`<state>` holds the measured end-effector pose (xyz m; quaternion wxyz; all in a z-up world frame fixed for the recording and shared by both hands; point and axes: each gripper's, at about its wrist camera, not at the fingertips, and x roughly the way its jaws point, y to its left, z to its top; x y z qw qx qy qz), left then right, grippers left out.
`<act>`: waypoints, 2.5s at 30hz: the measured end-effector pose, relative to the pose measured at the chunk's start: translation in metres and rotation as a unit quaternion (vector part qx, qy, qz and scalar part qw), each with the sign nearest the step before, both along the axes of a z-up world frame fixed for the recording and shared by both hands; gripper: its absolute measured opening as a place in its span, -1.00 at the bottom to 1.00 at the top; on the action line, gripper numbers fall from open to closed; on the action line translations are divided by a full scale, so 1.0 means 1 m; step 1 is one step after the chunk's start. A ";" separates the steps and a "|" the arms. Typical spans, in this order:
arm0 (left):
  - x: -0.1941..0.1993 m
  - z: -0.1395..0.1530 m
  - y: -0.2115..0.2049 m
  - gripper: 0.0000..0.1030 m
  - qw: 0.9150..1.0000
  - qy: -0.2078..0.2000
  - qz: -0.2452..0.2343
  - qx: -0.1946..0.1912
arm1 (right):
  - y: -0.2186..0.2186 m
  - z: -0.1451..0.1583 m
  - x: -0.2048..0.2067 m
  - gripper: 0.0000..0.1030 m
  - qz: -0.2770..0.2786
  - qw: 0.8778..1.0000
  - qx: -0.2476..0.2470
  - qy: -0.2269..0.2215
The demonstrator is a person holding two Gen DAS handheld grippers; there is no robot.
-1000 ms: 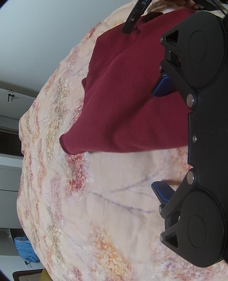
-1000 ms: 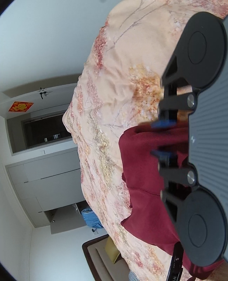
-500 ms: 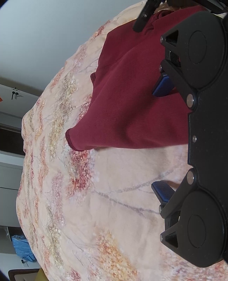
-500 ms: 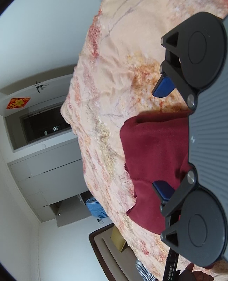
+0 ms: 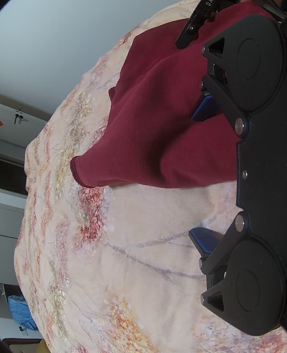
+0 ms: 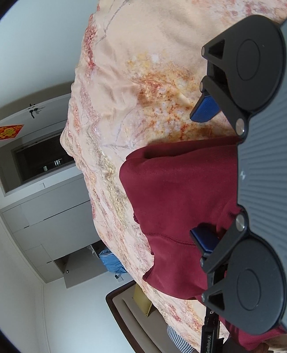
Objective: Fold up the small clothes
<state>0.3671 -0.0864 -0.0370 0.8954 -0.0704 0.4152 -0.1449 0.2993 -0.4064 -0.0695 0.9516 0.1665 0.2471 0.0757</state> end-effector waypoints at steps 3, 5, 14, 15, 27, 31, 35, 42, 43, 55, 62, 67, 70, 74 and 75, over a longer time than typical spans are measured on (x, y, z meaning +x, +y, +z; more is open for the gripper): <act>0.004 0.003 -0.002 0.99 1.000 0.006 -0.010 0.009 | 0.003 0.001 -0.005 0.86 0.004 1.000 -0.006 -0.010; 0.006 0.006 -0.004 0.99 1.000 0.010 -0.012 0.017 | 0.005 0.004 -0.007 0.73 0.013 1.000 -0.007 -0.015; -0.002 0.026 -0.016 0.03 0.998 0.007 -0.053 0.014 | 0.010 0.019 -0.010 -0.21 0.030 0.999 -0.010 -0.008; -0.004 0.028 -0.018 -0.08 0.998 0.002 -0.054 0.022 | 0.011 0.021 -0.012 -0.39 0.028 0.999 -0.017 -0.010; -0.029 0.067 -0.008 -0.67 0.997 -0.047 -0.063 -0.003 | 0.045 0.073 -0.033 -0.69 0.040 0.996 -0.058 -0.059; -0.036 0.084 0.003 -0.68 0.996 -0.065 -0.060 -0.019 | 0.068 0.096 -0.036 -0.70 0.058 0.992 -0.079 -0.082; -0.039 0.102 0.027 -0.69 0.995 -0.092 -0.034 -0.015 | 0.095 0.116 -0.030 -0.70 0.079 0.988 -0.084 -0.104; -0.031 0.130 0.091 -0.69 0.990 -0.131 0.045 0.018 | 0.160 0.128 0.016 -0.69 0.109 0.986 -0.026 -0.126; -0.028 0.133 0.100 -0.69 0.989 -0.135 0.056 0.028 | 0.169 0.128 0.027 -0.69 0.114 0.986 -0.015 -0.124; -0.002 0.080 0.175 -0.68 0.986 -0.074 0.134 0.059 | 0.249 0.073 0.120 -0.69 0.133 0.990 0.031 -0.022; -0.005 0.064 0.187 -0.58 0.985 -0.069 0.152 0.038 | 0.232 0.047 0.130 -0.49 0.103 0.993 0.046 0.017; -0.010 0.065 0.188 -0.05 0.986 -0.056 0.155 0.026 | 0.230 0.052 0.121 0.22 0.100 0.994 0.033 0.017; -0.023 0.073 0.189 0.30 0.984 -0.059 0.168 0.018 | 0.225 0.062 0.105 0.53 0.104 0.994 0.030 0.002; -0.050 0.090 0.185 0.60 0.982 -0.080 0.172 0.025 | 0.221 0.086 0.075 0.83 0.115 0.993 0.012 -0.029; -0.059 0.095 0.183 0.67 0.981 -0.086 0.173 0.026 | 0.220 0.093 0.066 0.91 0.118 0.992 0.007 -0.041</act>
